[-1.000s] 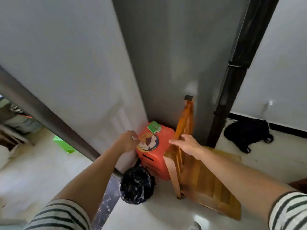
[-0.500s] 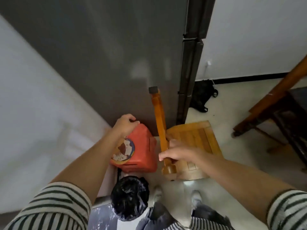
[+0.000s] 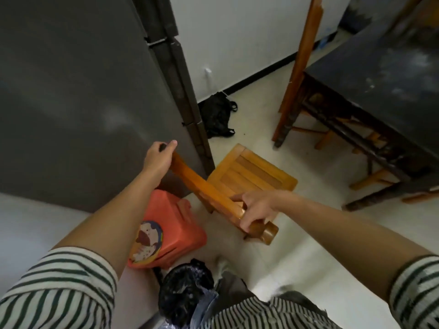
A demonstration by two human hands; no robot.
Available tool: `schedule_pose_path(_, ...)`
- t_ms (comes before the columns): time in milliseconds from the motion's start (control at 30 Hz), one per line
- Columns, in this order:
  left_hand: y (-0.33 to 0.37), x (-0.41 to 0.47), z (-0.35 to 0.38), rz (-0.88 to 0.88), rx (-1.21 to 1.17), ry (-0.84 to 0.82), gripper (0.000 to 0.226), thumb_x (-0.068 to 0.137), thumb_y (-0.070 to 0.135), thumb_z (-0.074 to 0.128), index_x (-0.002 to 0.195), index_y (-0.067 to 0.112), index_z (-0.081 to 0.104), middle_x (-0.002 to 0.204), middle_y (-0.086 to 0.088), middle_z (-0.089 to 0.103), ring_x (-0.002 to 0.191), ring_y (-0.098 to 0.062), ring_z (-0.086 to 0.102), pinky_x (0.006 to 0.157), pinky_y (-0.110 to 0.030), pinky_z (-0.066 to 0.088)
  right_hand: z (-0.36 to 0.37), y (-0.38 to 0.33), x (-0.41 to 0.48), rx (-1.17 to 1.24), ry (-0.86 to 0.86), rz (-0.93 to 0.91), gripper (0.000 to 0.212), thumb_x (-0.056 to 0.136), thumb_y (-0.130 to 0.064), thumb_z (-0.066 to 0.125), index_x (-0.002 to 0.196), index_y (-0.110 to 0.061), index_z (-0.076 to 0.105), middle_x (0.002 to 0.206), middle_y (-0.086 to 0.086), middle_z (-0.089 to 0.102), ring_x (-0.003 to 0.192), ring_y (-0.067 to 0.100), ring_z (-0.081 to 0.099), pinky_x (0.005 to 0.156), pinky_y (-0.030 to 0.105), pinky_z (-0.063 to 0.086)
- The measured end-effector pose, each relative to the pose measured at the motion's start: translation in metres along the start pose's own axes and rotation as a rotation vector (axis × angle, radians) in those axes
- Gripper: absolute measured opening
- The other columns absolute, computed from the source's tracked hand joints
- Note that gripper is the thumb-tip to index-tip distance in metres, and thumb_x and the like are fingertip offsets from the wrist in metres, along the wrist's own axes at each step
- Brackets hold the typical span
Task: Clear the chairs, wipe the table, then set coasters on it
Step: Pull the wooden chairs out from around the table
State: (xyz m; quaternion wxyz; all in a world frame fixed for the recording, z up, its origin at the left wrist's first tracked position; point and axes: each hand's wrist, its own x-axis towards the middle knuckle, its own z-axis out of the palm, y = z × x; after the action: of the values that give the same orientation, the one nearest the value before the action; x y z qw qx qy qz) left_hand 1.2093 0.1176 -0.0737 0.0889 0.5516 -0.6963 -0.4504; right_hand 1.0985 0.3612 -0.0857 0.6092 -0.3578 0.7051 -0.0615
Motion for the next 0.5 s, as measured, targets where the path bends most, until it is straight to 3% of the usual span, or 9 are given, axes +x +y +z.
schedule_pose_path(100, 0.009, -0.027, 0.029, 0.042, 0.094, 0.007, 0.030, 0.081, 0.044, 0.065, 0.083, 0.014, 0.065, 0.079, -0.005, 0.064, 0.072, -0.024, 0.064, 0.070, -0.041, 0.059, -0.013, 0.046, -0.032, -0.108, 0.106, 0.066, 0.090, 0.068, -0.035, 0.078, 0.146, -0.033, 0.033, 0.126, -0.001, 0.054, 0.107, 0.019, 0.056, 0.092, 0.037, 0.054)
schedule_pose_path(200, 0.014, -0.054, 0.066, 0.071, 0.185, -0.087, 0.014, 0.083, 0.028, 0.066, 0.078, 0.014, 0.067, 0.076, -0.007, 0.066, 0.061, -0.026, 0.068, 0.057, -0.040, 0.061, -0.023, 0.098, -0.070, -0.103, 0.204, 0.125, 0.079, 0.068, -0.033, 0.077, 0.140, -0.028, 0.043, 0.125, -0.003, 0.053, 0.107, 0.018, 0.056, 0.091, 0.035, 0.054)
schedule_pose_path(400, 0.022, -0.108, 0.137, 0.140, 0.287, -0.092, 0.016, 0.075, 0.038, 0.060, 0.071, 0.023, 0.065, 0.083, -0.006, 0.068, 0.075, -0.032, 0.069, 0.071, -0.041, 0.061, -0.039, 0.172, -0.128, -0.026, 0.275, 0.238, 0.056, 0.067, -0.020, 0.075, 0.118, -0.026, 0.053, 0.104, -0.001, 0.060, 0.092, 0.015, 0.059, 0.083, 0.031, 0.054)
schedule_pose_path(500, 0.042, -0.132, 0.161, 0.216, 0.339, -0.118, 0.012, 0.082, 0.031, 0.062, 0.075, 0.021, 0.062, 0.083, -0.005, 0.068, 0.074, -0.030, 0.069, 0.069, -0.041, 0.061, -0.035, 0.197, -0.147, -0.023, 0.319, 0.301, 0.064, 0.068, -0.021, 0.075, 0.127, -0.024, 0.049, 0.097, -0.008, 0.054, 0.090, 0.013, 0.056, 0.083, 0.030, 0.050)
